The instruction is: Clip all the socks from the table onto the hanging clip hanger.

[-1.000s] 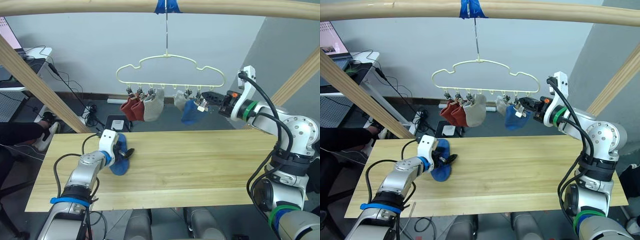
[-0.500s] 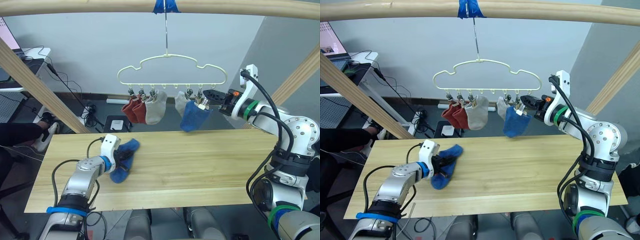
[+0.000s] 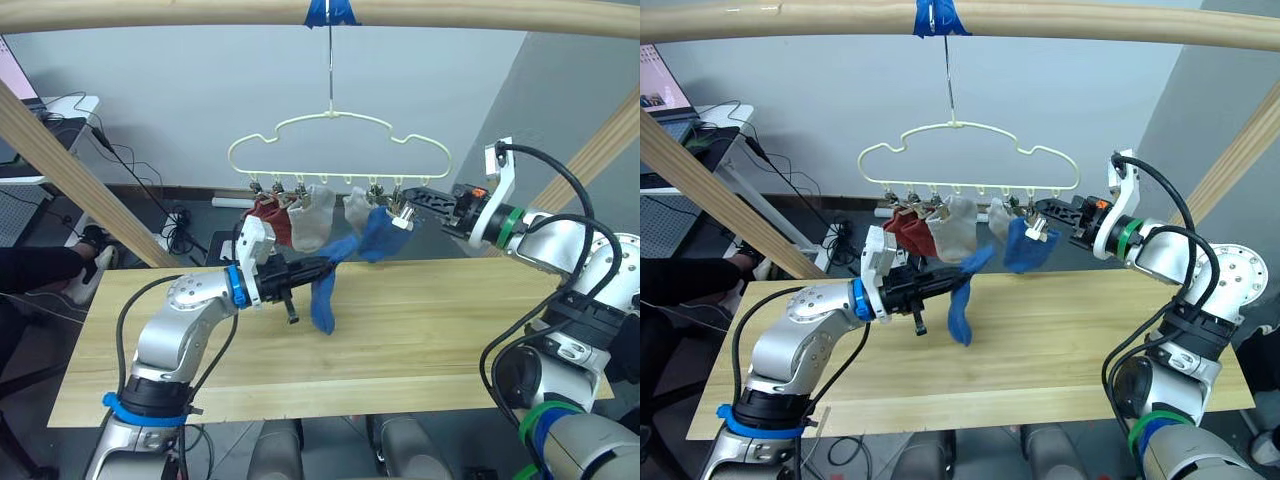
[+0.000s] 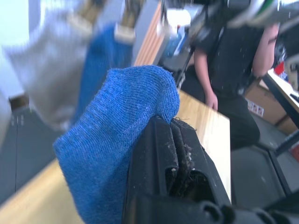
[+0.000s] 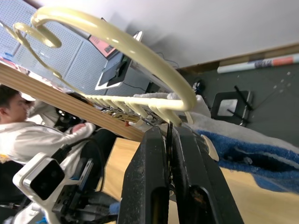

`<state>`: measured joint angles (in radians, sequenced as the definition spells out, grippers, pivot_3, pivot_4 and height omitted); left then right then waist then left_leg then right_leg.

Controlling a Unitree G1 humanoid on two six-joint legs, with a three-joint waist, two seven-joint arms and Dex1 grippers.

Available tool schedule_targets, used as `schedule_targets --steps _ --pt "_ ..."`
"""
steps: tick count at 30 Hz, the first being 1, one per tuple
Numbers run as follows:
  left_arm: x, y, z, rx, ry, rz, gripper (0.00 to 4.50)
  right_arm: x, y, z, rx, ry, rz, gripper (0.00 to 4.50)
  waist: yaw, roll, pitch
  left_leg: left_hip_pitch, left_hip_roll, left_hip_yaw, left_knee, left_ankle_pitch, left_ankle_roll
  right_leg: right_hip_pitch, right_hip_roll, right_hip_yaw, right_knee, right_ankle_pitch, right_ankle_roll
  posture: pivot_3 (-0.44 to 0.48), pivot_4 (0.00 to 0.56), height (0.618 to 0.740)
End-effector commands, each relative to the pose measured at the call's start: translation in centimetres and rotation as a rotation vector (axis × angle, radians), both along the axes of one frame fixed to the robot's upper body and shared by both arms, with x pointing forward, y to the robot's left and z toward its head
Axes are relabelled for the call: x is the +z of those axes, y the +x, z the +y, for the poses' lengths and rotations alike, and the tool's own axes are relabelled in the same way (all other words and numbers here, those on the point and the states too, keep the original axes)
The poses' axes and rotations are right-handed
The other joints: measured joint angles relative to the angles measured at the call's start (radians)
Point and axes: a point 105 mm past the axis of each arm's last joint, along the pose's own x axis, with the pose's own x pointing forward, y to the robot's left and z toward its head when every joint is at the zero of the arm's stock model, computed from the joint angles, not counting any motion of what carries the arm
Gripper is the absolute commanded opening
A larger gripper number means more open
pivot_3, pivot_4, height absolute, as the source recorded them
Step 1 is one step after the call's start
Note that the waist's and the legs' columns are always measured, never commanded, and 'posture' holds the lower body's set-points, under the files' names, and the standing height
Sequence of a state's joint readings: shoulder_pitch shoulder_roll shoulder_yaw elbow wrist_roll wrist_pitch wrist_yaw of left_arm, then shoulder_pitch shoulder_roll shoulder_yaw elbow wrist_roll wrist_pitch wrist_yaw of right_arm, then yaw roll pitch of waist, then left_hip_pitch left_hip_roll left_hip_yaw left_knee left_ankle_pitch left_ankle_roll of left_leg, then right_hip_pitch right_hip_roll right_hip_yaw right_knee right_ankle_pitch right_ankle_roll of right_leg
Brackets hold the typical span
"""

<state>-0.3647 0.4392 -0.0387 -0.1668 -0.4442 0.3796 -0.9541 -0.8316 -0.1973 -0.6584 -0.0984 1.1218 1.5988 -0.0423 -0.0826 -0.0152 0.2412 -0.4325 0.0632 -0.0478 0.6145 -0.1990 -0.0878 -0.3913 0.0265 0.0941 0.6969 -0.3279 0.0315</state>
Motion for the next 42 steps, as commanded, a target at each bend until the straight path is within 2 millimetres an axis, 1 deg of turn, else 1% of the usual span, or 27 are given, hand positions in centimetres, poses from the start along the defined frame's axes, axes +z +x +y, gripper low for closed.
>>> schedule_targets --steps 1,7,11,19,25,30,33,36,42 --pt "2.0 -0.3 -1.7 -0.027 -0.034 -0.096 0.03 1.2 -0.4 0.3 -0.013 0.038 -0.031 0.0 -0.001 0.0 0.0 0.0 0.0 0.0 0.0 0.0 0.0 0.0 0.0 0.0 0.0 0.0 0.0 -0.086 0.236 0.74" --pt "1.6 -0.8 -3.0 -0.076 -0.012 -0.112 0.03 1.6 -0.2 1.0 -0.046 0.085 -0.014 0.0 -0.003 0.0 0.0 0.0 0.0 0.0 -0.001 0.0 0.0 0.0 0.0 0.0 0.0 0.0 0.0 -0.089 0.235 0.74" --pt "1.7 -0.5 -3.5 -0.075 -0.015 -0.126 0.03 1.7 -0.2 1.3 -0.053 0.107 0.001 0.0 -0.004 0.0 0.0 0.0 0.0 0.0 -0.001 0.0 0.0 0.0 0.0 0.0 -0.001 0.0 0.0 -0.088 0.233 0.74" --pt "2.9 0.1 -3.9 -0.061 -0.044 -0.192 0.03 1.4 -0.8 1.6 -0.055 0.106 0.047 0.0 -0.005 0.0 0.0 0.0 0.0 0.001 -0.001 0.0 0.0 0.0 0.0 0.001 -0.001 0.0 0.0 -0.084 0.232 0.74" --pt "2.9 -0.4 -4.0 -0.077 -0.04 -0.203 0.03 1.3 -1.1 1.7 -0.052 0.102 0.077 0.0 -0.004 0.0 0.0 0.0 0.0 0.001 -0.001 0.0 0.0 0.0 0.0 0.001 -0.001 0.0 0.0 -0.08 0.227 0.74" --pt "2.5 -1.3 -4.5 -0.127 -0.021 -0.217 0.03 1.3 -1.2 1.7 -0.054 0.104 0.095 0.0 -0.004 0.0 0.0 0.0 0.0 0.001 -0.001 0.0 0.0 0.0 0.0 0.001 -0.001 0.0 0.0 -0.081 0.218 0.74" --pt "2.4 -2.2 -4.5 -0.185 0.021 -0.293 0.03 1.5 -1.0 1.4 -0.071 0.121 0.113 0.0 -0.004 0.0 0.0 0.0 0.0 0.001 -0.001 0.0 0.0 0.0 0.0 0.001 -0.002 0.0 0.0 -0.08 0.216 0.74" --pt "2.4 -2.7 -4.5 -0.208 0.036 -0.347 0.03 1.6 -0.9 1.3 -0.076 0.137 0.126 0.0 -0.003 0.0 0.0 0.0 0.0 0.001 -0.001 0.0 0.0 0.0 0.0 0.001 -0.001 0.0 0.0 -0.079 0.214 0.74" --pt "2.7 -2.5 -4.3 -0.192 0.041 -0.402 0.03 1.5 -0.9 1.3 -0.077 0.137 0.127 0.0 -0.001 0.0 0.0 0.0 0.0 0.001 -0.001 0.0 0.0 0.0 0.0 0.001 -0.001 0.0 0.0 -0.074 0.21 0.74"
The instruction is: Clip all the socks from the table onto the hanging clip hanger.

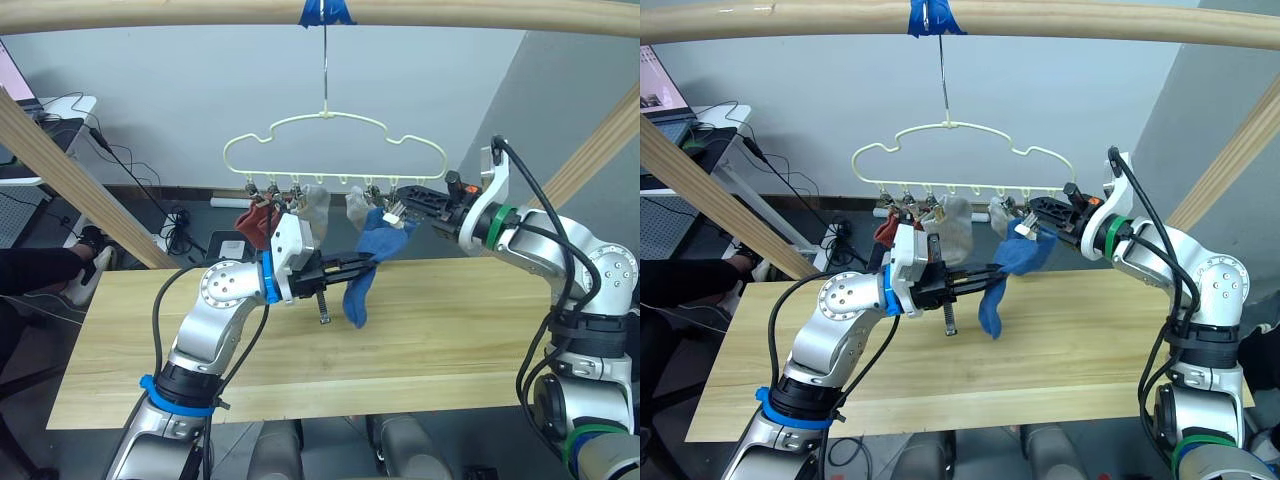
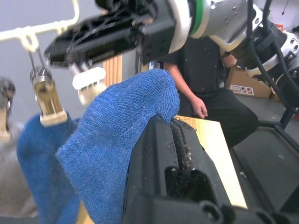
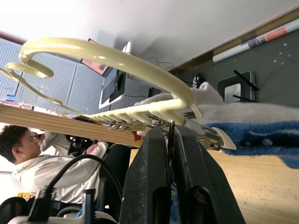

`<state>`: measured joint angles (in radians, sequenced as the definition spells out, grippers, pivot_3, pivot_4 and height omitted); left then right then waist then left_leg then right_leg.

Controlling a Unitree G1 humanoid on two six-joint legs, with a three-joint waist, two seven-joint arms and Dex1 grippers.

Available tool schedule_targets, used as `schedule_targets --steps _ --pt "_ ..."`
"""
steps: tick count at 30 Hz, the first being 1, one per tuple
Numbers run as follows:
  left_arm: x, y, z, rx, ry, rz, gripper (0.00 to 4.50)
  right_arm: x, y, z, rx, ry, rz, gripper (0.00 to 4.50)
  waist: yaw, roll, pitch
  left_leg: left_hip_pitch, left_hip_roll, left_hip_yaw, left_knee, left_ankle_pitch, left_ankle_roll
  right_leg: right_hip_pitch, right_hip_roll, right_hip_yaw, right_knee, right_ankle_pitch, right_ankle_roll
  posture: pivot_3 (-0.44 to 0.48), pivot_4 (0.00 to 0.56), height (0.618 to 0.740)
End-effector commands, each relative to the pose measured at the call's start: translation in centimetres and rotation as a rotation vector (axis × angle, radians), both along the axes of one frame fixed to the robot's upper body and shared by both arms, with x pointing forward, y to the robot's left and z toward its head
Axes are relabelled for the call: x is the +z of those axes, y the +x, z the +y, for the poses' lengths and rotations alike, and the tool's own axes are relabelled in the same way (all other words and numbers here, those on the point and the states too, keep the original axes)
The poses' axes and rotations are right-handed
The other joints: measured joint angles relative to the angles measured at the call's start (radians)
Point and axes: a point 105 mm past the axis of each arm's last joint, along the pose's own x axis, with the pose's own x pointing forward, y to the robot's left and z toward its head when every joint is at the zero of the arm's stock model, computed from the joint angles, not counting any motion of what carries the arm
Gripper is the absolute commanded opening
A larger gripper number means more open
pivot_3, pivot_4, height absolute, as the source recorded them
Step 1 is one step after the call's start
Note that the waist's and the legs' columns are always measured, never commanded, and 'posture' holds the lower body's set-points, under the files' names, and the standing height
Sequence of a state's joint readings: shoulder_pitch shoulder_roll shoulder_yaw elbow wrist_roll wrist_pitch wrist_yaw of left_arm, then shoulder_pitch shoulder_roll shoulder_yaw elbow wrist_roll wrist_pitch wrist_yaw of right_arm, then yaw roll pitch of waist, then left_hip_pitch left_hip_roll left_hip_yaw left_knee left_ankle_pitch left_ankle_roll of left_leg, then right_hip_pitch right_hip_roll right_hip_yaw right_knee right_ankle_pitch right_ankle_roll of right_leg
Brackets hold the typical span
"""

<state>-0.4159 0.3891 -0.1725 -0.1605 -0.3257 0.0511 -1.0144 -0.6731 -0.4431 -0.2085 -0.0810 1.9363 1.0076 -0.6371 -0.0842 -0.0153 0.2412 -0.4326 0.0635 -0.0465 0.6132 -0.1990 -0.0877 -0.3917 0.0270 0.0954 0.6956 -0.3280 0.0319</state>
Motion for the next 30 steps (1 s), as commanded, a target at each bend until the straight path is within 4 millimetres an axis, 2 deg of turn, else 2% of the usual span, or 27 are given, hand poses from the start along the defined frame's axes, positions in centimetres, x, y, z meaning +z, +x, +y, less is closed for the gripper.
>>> schedule_targets --steps 1,9,13,22,24,26,30 --pt "0.8 -0.4 -0.2 -0.009 -0.004 -0.071 0.03 1.0 -0.6 -0.1 0.01 0.027 -0.038 0.0 0.0 0.0 0.0 0.0 0.0 0.0 0.0 0.0 0.0 0.0 0.0 0.0 0.0 0.0 0.0 -0.074 0.21 0.74" --pt "0.3 0.8 0.6 0.061 0.0 -0.07 0.03 1.3 -0.6 0.3 0.026 0.036 -0.05 0.0 0.0 0.0 0.0 0.0 0.0 0.0 0.0 0.0 0.0 0.0 0.0 0.0 0.0 0.0 0.0 -0.072 0.21 0.74" --pt "0.7 1.2 0.6 0.083 -0.031 -0.071 0.03 1.3 -0.7 0.4 0.034 0.027 -0.054 0.0 0.001 0.0 0.0 0.0 0.0 0.0 0.0 0.0 0.0 0.0 0.0 0.0 0.0 0.0 0.0 -0.069 0.211 0.74" --pt "0.7 1.0 0.4 0.076 -0.021 -0.091 0.03 1.2 -0.8 0.8 0.058 0.024 -0.053 0.0 0.001 0.0 0.0 0.0 0.0 0.0 0.0 0.0 0.0 0.0 0.0 0.0 0.0 0.0 0.0 -0.063 0.216 0.74" --pt "0.5 0.8 0.3 0.063 -0.012 -0.087 0.0 1.3 -0.8 0.9 0.063 0.032 -0.058 0.57 0.001 0.0 0.0 0.0 0.0 0.0 0.0 0.0 0.0 0.0 0.0 0.0 0.0 0.0 0.0 -0.063 0.215 0.74" --pt "0.4 0.7 0.2 0.06 -0.01 -0.087 0.0 1.4 -0.8 1.0 0.065 0.038 -0.061 0.94 0.001 0.0 0.0 0.0 0.0 0.0 0.0 0.0 0.0 0.0 0.0 0.0 0.0 0.0 0.0 -0.063 0.214 0.74" --pt "0.5 0.8 0.2 0.062 -0.012 -0.088 0.0 1.5 -0.7 0.8 0.054 0.044 -0.058 2.27 0.001 0.0 0.0 0.0 0.0 0.0 0.0 0.0 0.0 0.0 0.0 0.0 0.001 0.0 0.0 -0.065 0.216 0.74"
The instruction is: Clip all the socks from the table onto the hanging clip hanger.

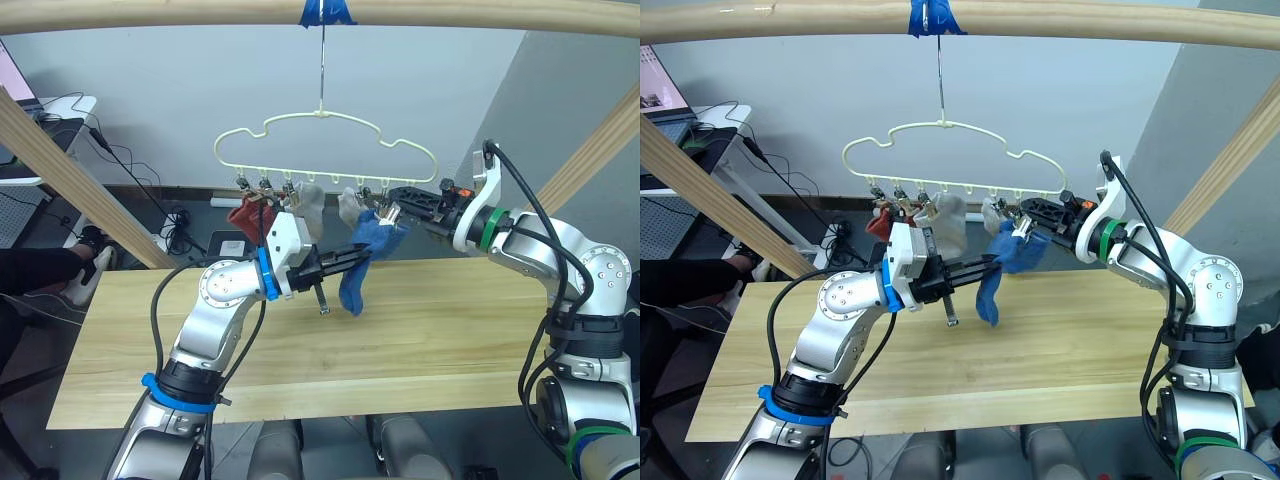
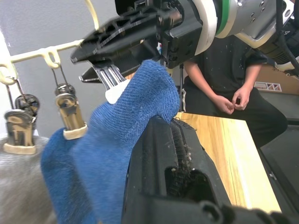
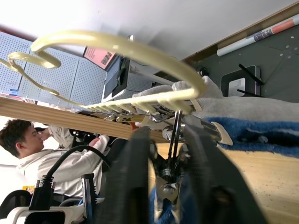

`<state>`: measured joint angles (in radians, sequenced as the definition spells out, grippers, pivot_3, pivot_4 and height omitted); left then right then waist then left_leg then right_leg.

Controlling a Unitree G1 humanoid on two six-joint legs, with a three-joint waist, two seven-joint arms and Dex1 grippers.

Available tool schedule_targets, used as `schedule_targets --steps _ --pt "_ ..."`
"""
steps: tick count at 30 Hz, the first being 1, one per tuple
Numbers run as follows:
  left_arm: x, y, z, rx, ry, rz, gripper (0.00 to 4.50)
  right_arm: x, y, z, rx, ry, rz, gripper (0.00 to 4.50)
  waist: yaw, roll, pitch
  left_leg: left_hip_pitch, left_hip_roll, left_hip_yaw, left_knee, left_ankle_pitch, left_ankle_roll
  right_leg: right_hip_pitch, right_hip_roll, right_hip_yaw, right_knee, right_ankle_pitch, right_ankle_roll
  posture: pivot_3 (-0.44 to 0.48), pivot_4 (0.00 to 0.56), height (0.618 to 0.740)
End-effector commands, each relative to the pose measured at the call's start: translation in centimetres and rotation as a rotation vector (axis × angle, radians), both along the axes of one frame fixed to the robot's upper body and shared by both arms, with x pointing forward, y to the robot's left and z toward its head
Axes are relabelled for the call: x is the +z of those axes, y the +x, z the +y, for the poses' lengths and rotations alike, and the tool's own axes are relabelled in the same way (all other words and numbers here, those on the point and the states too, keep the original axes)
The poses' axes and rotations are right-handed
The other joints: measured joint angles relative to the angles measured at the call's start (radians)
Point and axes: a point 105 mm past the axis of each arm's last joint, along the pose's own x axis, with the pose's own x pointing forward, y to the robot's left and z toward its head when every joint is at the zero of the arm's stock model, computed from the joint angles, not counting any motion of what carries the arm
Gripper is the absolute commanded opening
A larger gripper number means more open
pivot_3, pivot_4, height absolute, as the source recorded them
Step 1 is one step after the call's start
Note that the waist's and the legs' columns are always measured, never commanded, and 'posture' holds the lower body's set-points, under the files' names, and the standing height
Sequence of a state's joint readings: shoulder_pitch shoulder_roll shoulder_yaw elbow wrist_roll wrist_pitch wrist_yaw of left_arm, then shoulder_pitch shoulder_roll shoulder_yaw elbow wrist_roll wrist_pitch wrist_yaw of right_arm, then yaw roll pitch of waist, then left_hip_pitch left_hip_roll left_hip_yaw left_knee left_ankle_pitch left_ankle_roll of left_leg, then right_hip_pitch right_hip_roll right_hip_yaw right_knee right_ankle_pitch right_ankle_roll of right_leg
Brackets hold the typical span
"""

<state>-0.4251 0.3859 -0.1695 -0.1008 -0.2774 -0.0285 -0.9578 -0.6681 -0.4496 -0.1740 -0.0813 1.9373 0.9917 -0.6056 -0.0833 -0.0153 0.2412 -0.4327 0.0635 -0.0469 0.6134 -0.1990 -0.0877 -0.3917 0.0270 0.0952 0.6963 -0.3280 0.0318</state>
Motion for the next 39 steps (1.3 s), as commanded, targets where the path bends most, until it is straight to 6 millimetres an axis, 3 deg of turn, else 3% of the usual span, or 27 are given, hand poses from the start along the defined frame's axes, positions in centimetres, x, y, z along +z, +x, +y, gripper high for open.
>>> schedule_targets --steps 1,6,8,11,17,21,24,34,37,39 --pt "0.7 -0.3 -0.3 -0.017 -0.009 -0.039 0.0 1.7 -0.6 0.1 0.023 0.043 -0.058 2.59 0.0 0.0 0.0 0.0 0.0 0.0 0.0 0.0 0.0 0.0 0.0 0.0 0.0 0.0 0.0 -0.07 0.215 0.74" --pt "0.8 0.4 -0.6 0.004 -0.031 -0.026 0.0 2.2 -1.6 -2.0 0.008 -0.07 -0.146 4.2 0.002 0.0 0.0 0.0 0.0 0.0 0.0 0.0 0.0 0.0 0.0 0.0 0.0 0.0 0.0 -0.089 0.219 0.74" --pt "0.4 0.4 -1.0 -0.002 -0.032 -0.015 0.0 2.1 -2.3 -2.8 0.002 -0.158 -0.198 4.2 0.009 0.0 0.0 -0.001 0.0 0.0 0.0 0.0 0.0 0.0 0.0 0.0 -0.001 0.0 0.0 -0.097 0.22 0.74" --pt "-0.4 0.9 -1.6 0.005 -0.061 0.074 0.64 1.6 -2.8 -4.4 -0.054 -0.32 -0.268 4.28 0.007 0.0 0.0 -0.001 0.0 0.0 0.0 0.0 0.0 0.0 0.0 0.0 -0.002 0.0 0.0 -0.119 0.22 0.74" --pt "-1.9 1.9 -0.9 0.061 -0.086 0.221 2.41 -0.1 -3.2 -6.6 -0.145 -0.572 -0.379 4.28 -0.003 0.0 0.0 0.0 0.0 0.0 0.001 0.0 0.0 0.0 0.0 0.0 0.0 0.0 0.001 -0.137 0.209 0.74" --pt "-2.7 2.4 1.6 0.15 -0.087 0.272 3.66 -1.9 -3.5 -7.2 -0.174 -0.724 -0.459 4.28 -0.008 0.001 0.0 0.001 0.001 0.001 0.001 0.0 0.0 0.0 0.0 0.0 0.001 -0.001 0.002 -0.125 0.196 0.74" --pt "-3.7 2.8 5.0 0.294 -0.107 0.34 4.49 -3.4 -3.3 -7.7 -0.232 -0.815 -0.516 4.28 -0.006 0.001 -0.001 0.001 0.001 0.0 0.002 0.0 0.0 0.0 0.001 0.0 0.001 -0.001 0.002 -0.098 0.178 0.74" --pt "-8.2 3.0 15.2 0.889 -0.126 0.509 4.49 -6.8 -2.5 -8.4 -0.409 -0.943 -0.645 4.28 0.012 -0.006 -0.022 0.0 0.0 -0.002 0.008 0.0 -0.001 0.002 -0.001 -0.002 0.003 0.0 0.001 0.012 0.12 0.74" --pt "-9.8 2.0 17.1 0.973 -0.095 0.501 4.49 -9.7 -2.5 -9.2 -0.439 -0.938 -0.571 4.28 0.029 -0.011 -0.049 0.001 0.0 -0.002 0.008 0.0 -0.001 0.003 -0.001 -0.003 0.003 0.0 0.001 0.059 0.089 0.74" --pt "-10.7 1.7 17.3 0.991 -0.077 0.5 4.49 -11.0 -2.4 -9.9 -0.459 -0.939 -0.532 4.28 0.042 -0.01 -0.062 0.001 0.0 -0.002 0.008 0.0 -0.001 0.003 -0.001 -0.003 0.003 0.0 0.001 0.065 0.079 0.74"
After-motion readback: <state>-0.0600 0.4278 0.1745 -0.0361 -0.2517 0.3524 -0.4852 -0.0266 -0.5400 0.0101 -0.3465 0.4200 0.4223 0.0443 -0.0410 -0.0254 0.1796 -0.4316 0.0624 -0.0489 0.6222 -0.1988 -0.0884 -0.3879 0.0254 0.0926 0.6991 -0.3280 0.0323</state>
